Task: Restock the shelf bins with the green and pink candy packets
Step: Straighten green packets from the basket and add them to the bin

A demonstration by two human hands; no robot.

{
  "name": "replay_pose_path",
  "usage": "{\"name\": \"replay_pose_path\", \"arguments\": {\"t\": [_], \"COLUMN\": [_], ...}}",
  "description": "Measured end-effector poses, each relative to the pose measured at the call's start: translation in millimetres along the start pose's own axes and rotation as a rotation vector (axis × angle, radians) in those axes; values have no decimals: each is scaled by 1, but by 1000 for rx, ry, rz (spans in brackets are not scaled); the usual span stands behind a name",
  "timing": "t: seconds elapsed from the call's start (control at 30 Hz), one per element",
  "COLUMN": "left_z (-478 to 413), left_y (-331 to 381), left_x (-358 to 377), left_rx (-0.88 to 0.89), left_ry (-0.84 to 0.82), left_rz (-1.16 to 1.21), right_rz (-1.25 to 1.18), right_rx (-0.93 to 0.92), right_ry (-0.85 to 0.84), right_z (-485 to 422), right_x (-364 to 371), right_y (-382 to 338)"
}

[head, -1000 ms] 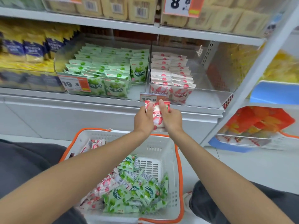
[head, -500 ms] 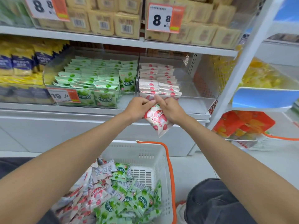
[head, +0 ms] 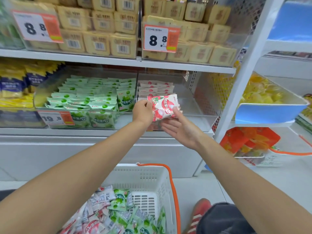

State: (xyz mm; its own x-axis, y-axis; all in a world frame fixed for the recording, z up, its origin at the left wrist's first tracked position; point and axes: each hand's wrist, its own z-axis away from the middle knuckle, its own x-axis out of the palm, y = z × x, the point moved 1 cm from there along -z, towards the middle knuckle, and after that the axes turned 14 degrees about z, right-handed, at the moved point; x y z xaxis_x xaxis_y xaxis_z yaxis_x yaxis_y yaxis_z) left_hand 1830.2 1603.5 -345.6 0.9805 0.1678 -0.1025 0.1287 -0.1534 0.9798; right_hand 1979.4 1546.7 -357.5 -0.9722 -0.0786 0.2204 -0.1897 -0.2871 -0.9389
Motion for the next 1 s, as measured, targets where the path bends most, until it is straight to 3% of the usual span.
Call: {"name": "replay_pose_path", "arguments": {"t": [0.23,0.37,0.43,0.5,0.57,0.73,1.0], "left_z": [-54,-112,-139,-162,-179,-195,-191], "left_y": [8,-2,-7,-14,-25,-49,-51], "left_x": [41,64,82,97,104,104,106], "left_rx": [78,116,129,227,293,278,269], "left_ry": [-161,-247,-332,-410,-505,-498,-446], "left_rz": [-89,-434,-663,-890,-1010,-1045,-1058], "right_rz": [-81,318,628,986,1139,1059,980], "right_rx": [-183,-197,-160,-65,-35,-83,-154], "right_ry": [383,609,678,655,637,548,640], "right_z": [-52,-110,-148,-182,-212,-260,-279], "right_x": [-51,-110,-134,-146,-154,-156,-153], "right_y": [-51,-72,-75,-80,-84,-79,-63]}}
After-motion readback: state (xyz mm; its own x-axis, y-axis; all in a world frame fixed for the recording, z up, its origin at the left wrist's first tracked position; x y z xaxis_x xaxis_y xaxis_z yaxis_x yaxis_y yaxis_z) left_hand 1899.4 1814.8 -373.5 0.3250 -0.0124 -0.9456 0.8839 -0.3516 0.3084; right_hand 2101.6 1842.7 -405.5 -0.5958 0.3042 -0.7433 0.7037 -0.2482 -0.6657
